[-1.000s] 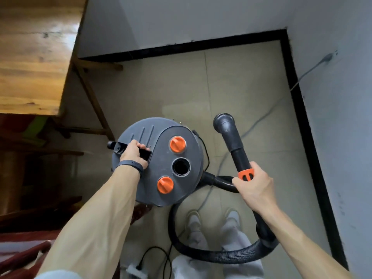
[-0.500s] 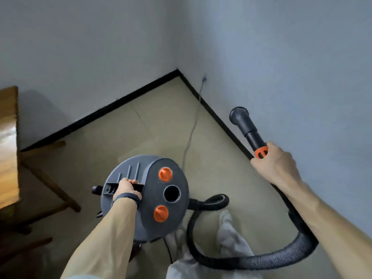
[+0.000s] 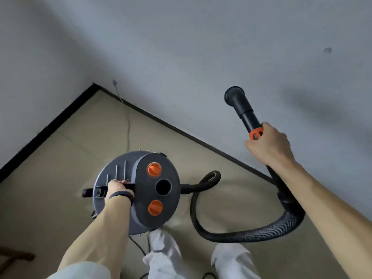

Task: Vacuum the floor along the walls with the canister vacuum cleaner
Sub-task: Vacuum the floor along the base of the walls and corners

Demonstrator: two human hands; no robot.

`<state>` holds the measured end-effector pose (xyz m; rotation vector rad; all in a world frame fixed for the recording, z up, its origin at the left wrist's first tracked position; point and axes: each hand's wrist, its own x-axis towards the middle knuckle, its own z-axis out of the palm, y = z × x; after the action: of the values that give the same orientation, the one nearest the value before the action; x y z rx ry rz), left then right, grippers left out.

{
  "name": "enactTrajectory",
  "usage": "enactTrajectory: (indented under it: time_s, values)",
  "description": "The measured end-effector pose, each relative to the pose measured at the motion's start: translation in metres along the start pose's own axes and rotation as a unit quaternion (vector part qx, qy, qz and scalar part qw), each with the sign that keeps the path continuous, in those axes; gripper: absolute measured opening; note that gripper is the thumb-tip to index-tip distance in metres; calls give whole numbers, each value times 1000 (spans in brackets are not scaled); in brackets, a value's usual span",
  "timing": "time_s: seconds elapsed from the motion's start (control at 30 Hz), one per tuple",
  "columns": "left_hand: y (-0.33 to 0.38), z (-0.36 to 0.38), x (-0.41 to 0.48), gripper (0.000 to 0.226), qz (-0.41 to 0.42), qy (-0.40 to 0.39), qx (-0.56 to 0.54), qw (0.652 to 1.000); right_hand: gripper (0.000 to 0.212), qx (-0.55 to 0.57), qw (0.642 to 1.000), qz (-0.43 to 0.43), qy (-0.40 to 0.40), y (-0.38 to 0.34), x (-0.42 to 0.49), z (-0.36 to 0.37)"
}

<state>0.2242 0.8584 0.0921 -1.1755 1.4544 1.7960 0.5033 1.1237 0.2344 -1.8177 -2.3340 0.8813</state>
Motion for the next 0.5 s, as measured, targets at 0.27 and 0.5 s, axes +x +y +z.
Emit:
enactTrajectory:
  time_s: [0.27,0.5]
  values:
    - [-153,27,-33,30,-30,53,102,993,34,-75,994,58,58,149,-17,-75]
    - [-253,33,-62,24,-21,32,235,971,26,-65,990,116,50,224,-51,-66]
